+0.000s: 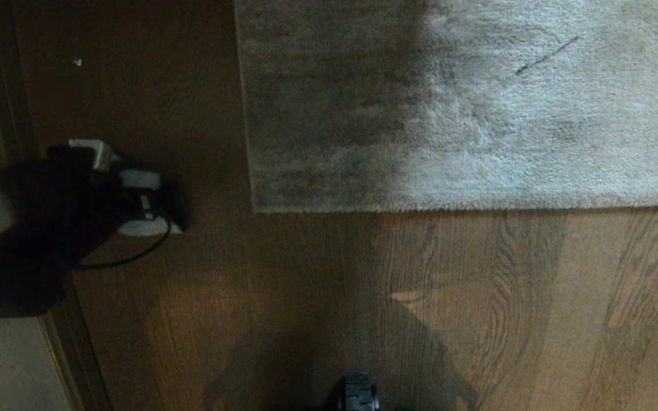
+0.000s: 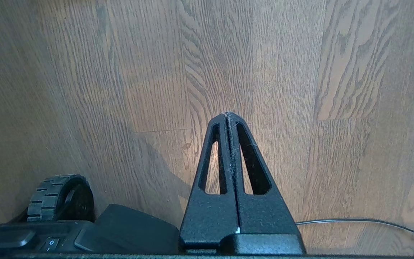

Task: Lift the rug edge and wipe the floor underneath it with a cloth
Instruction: Pick up the rag

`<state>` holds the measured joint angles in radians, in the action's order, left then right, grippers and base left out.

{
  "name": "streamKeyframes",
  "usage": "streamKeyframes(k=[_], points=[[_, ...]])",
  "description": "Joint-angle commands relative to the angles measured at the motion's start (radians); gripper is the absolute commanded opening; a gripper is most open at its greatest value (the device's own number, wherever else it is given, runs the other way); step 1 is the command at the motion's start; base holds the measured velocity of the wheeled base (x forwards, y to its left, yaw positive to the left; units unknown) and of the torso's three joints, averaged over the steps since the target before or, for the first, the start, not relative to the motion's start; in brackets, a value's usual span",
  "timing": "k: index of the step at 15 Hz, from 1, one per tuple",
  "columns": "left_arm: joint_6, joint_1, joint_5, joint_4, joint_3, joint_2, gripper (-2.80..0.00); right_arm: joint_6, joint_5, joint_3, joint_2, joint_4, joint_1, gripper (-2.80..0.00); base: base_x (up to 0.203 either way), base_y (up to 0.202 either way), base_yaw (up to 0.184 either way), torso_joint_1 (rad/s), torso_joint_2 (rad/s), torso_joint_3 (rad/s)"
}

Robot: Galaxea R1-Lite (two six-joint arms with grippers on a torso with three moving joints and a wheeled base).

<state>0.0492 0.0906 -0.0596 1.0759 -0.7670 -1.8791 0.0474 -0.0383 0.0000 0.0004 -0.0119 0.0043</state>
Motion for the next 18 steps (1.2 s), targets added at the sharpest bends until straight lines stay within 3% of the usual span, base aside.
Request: streamKeyframes(k=[1,18], points=[[0.001,0.000,0.000,0.036,-0.003,-0.047,0.00,0.000,-0.001,0.000,0.000,0.000,0.000,-2.80,0.000,0.000,0.000,0.000,0.00,0.000],[0.035,0.066,0.014,0.081,0.061,-0.056,0.00,0.000,0.000,0.000,0.000,0.000,0.002,-2.80,0.000,0.000,0.000,0.000,0.00,0.000]])
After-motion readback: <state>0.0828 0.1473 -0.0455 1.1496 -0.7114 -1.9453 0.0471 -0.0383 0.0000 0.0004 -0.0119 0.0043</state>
